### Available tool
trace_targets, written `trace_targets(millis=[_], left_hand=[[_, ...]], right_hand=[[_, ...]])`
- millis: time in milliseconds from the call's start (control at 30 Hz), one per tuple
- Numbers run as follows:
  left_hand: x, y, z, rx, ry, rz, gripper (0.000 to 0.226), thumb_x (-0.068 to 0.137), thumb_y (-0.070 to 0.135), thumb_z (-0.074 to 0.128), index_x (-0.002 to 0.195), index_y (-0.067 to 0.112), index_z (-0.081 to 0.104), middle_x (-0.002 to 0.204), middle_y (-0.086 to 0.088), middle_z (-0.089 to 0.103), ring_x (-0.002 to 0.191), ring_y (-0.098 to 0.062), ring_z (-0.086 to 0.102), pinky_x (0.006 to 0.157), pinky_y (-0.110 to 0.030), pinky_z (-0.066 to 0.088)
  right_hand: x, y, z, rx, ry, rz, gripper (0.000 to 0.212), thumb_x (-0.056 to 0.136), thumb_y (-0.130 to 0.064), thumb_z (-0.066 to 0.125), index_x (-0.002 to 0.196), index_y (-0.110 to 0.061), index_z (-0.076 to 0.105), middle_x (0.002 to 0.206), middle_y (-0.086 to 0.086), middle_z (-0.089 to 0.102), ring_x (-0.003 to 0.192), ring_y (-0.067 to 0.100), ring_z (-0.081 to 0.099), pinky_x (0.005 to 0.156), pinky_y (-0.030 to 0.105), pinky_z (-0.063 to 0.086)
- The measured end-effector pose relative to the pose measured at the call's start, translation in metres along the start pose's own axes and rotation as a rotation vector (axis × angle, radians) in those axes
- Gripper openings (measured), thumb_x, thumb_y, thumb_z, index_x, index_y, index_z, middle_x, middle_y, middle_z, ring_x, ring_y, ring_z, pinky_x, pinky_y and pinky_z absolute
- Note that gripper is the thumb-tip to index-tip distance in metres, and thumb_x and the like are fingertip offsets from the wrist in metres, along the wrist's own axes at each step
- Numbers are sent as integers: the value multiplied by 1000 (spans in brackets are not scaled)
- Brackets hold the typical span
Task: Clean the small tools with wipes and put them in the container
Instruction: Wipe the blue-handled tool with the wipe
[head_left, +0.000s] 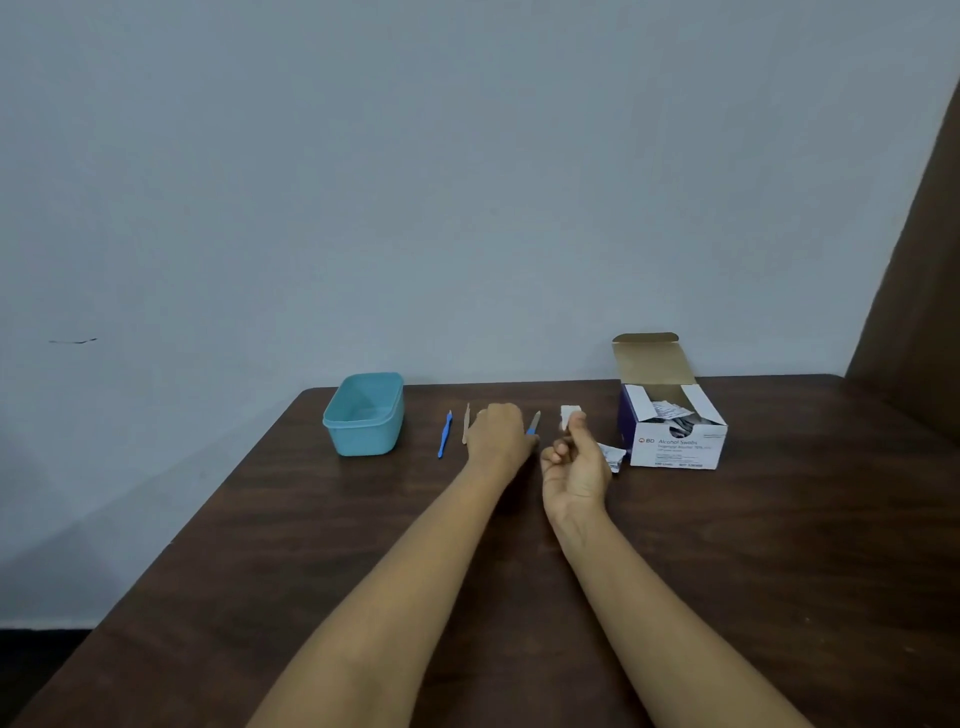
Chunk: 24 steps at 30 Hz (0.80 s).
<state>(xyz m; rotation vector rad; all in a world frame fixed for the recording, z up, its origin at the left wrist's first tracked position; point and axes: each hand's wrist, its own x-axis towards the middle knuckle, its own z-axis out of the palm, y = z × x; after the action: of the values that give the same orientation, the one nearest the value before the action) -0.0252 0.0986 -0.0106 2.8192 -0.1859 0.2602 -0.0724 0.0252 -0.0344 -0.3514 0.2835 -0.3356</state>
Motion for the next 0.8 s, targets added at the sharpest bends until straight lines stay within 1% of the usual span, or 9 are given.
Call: trace_targets(millis=[100,167,367,467,600,667,733,767,800], left_hand=[[-1,0,7,36,44,54,22,93,18,56,103,-1,61,110,-14,61,108,-27,56,83,-31,46],[-1,0,10,53,69,78,17,93,10,51,103,-1,61,111,-14,60,108,-27,55,83,-32,47],[-3,-1,10,-7,133,60,16,93,14,57,102,2,61,106,-12,60,103,-24,57,82,-30,50],[-7,-4,6,-212,179,-46,14,91,18,62,95,6,66,95,-7,65,90,-19,63,75,-30,54],[-19,-13,-7,-751,254,-244,10,87,18,65,84,11,72,78,2,69,70,-10,64,63,-25,53],[-31,-18,-13,-893,282,-263,7,86,17,66,81,14,70,76,5,67,69,-5,61,61,-16,49],[-46,-24,-16,-976,258,-251,6,86,16,66,81,17,70,81,3,70,76,-8,64,70,-20,52],[-53,-26,-16,-1003,229,-246,8,86,15,66,80,17,70,82,2,71,77,-9,65,71,-22,53],[-62,-28,-16,-1023,199,-242,9,86,13,65,80,17,71,81,2,72,75,-8,65,68,-21,51]], right_hand=[[2,3,-1,-42,-6,-11,11,89,-10,64,78,-12,60,68,-3,52,41,2,37,39,14,30],[4,4,-1,-49,-5,-12,11,89,-10,64,78,-12,60,67,-4,51,42,2,37,39,14,29],[7,4,-1,-46,2,-16,11,88,-10,64,78,-12,60,67,-3,51,43,2,37,40,14,30],[8,4,-2,-60,-2,-16,9,88,-10,64,80,-12,61,67,-3,51,47,3,37,41,14,30],[8,4,-3,-114,-7,-30,6,88,-12,65,83,-15,63,71,-6,54,54,3,37,45,15,30],[8,5,-3,-133,-5,-29,6,87,-13,66,83,-16,64,73,-6,56,56,3,37,46,14,31],[5,4,-2,-148,-11,-24,5,87,-13,67,84,-16,64,74,-6,56,57,3,37,46,14,32],[3,4,-2,-156,-17,-21,4,87,-14,67,85,-15,64,74,-6,56,57,3,37,46,14,32],[0,3,-2,-165,-25,-17,3,87,-13,67,86,-14,65,74,-6,57,57,3,37,45,14,32]])
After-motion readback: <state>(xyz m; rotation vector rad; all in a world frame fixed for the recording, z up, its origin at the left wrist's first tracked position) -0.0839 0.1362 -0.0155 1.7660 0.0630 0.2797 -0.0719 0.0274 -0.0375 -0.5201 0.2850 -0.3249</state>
